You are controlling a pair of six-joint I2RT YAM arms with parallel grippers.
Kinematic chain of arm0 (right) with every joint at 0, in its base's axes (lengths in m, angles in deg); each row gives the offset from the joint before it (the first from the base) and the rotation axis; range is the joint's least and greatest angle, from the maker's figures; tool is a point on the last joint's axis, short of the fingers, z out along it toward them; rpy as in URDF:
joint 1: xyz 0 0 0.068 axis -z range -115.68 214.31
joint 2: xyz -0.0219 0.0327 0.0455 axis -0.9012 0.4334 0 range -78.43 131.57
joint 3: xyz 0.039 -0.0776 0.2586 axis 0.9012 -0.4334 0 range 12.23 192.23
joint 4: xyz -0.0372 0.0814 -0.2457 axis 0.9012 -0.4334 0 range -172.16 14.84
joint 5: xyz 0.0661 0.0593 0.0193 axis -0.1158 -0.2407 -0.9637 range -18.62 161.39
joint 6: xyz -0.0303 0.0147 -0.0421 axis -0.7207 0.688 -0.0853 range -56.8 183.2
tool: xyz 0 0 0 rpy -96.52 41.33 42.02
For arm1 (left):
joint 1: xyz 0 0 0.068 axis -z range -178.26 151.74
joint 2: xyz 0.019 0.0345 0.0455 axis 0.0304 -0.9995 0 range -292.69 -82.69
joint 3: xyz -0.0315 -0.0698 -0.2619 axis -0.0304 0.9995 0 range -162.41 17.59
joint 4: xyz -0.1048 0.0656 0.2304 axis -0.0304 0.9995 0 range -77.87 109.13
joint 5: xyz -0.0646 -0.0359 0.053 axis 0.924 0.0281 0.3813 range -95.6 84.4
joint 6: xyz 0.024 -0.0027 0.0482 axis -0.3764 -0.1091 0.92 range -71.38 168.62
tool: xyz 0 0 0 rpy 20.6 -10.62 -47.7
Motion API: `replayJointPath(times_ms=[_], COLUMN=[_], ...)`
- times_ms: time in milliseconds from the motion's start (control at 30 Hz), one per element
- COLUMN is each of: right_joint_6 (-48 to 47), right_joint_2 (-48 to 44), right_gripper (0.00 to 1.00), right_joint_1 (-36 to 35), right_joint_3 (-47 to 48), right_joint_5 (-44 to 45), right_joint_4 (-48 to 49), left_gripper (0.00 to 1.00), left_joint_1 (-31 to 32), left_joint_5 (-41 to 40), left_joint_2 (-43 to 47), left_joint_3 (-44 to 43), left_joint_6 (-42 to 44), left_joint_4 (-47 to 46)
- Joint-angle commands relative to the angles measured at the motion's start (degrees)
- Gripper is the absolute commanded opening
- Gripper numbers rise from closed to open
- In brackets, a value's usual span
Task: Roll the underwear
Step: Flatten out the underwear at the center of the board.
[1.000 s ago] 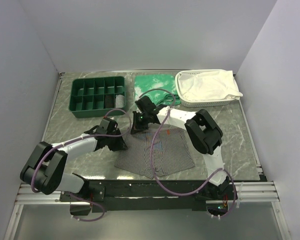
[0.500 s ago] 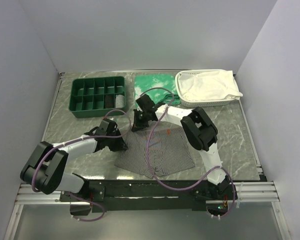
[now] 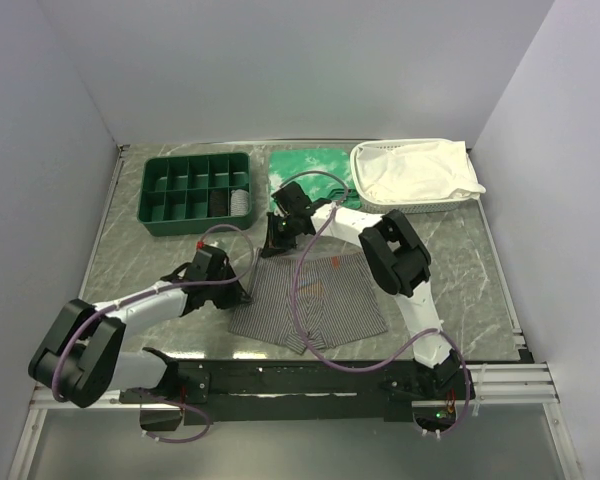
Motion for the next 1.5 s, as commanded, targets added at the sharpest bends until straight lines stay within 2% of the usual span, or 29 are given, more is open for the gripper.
replayJointPath(times_ms=[0, 133, 200, 233, 400, 433, 467, 500, 567, 700, 733, 767, 800, 833, 1133, 1367, 1467], right_joint_6=[-0.86, -1.12, -1.03, -1.12, -1.21, -1.29, -2.08, -2.61, -3.66, -2.61, -2.44, -1.22, -0.77, -0.07, 4.32, 5.74, 8.63], right_joint_2=[-0.44, -6.06, -10.35, -11.86, -21.08, -22.58, -23.82, -26.09, -29.17, -33.93, -34.98, -36.73, -37.71, -38.59, -44.66, -45.71, -47.11], right_gripper=[0.08, 0.12, 0.16, 0.17, 0.19, 0.19, 0.22, 0.25, 0.31, 0.36, 0.47, 0.82, 0.94, 1.00, 1.00, 1.00, 1.00], right_joint_1=[0.71, 1.06, 1.50, 1.67, 3.25, 3.34, 3.43, 3.69, 3.87, 4.84, 4.93, 5.01, 5.10, 5.19, 5.28, 5.63, 6.07], right_joint_3=[0.89, -3.50, -5.70, -7.36, -13.87, -16.76, -18.09, -20.19, -22.22, -27.58, -28.64, -29.61, -31.44, -32.42, -39.11, -38.76, -40.33], right_joint_5=[-5.24, -7.71, -9.38, -9.47, -3.96, -2.19, -0.09, 3.15, 6.68, 12.93, 14.94, 16.18, 17.06, 18.38, 26.82, 30.25, 34.46], right_joint_4=[4.03, 7.55, 10.52, 10.80, 9.75, 9.32, 8.01, 7.21, 5.63, 4.48, 4.83, 5.09, 5.44, 5.88, 10.80, 4.93, 1.51], left_gripper=[0.17, 0.34, 0.39, 0.52, 0.60, 0.71, 0.77, 0.87, 0.99, 0.96, 0.97, 0.96, 0.97, 0.96, 0.97, 0.96, 0.96], left_joint_1=[0.20, 0.20, 0.20, 0.11, -0.07, -0.15, -0.07, -0.15, -0.15, -0.15, -0.33, -0.24, -0.33, -0.24, -0.24, -0.24, -0.33], left_joint_5=[-7.11, -12.48, -14.41, -15.90, -15.83, -15.74, -15.31, -15.13, -14.69, -13.46, -13.46, -13.20, -12.41, -12.05, -11.60, -13.63, -13.37], left_joint_2=[1.88, 5.48, 8.38, 9.43, 13.22, 13.48, 14.09, 14.36, 14.89, 14.02, 13.66, 12.70, 12.35, 11.82, 8.47, 9.62, 9.36], left_joint_3=[0.99, -2.60, -5.15, -5.94, -11.39, -12.44, -12.80, -13.24, -14.03, -16.05, -16.93, -17.29, -17.64, -18.25, -21.86, -22.30, -21.60], left_joint_6=[0.42, -0.02, -0.20, -0.20, 1.38, 1.56, 1.91, 2.17, 2.79, 4.72, 5.25, 5.51, 6.04, 6.83, 7.37, 9.82, 11.93], left_joint_4=[10.17, 17.70, 20.00, 20.89, 24.14, 24.15, 23.80, 23.53, 22.92, 22.39, 22.48, 22.56, 22.22, 21.87, 20.01, 19.93, 17.91])
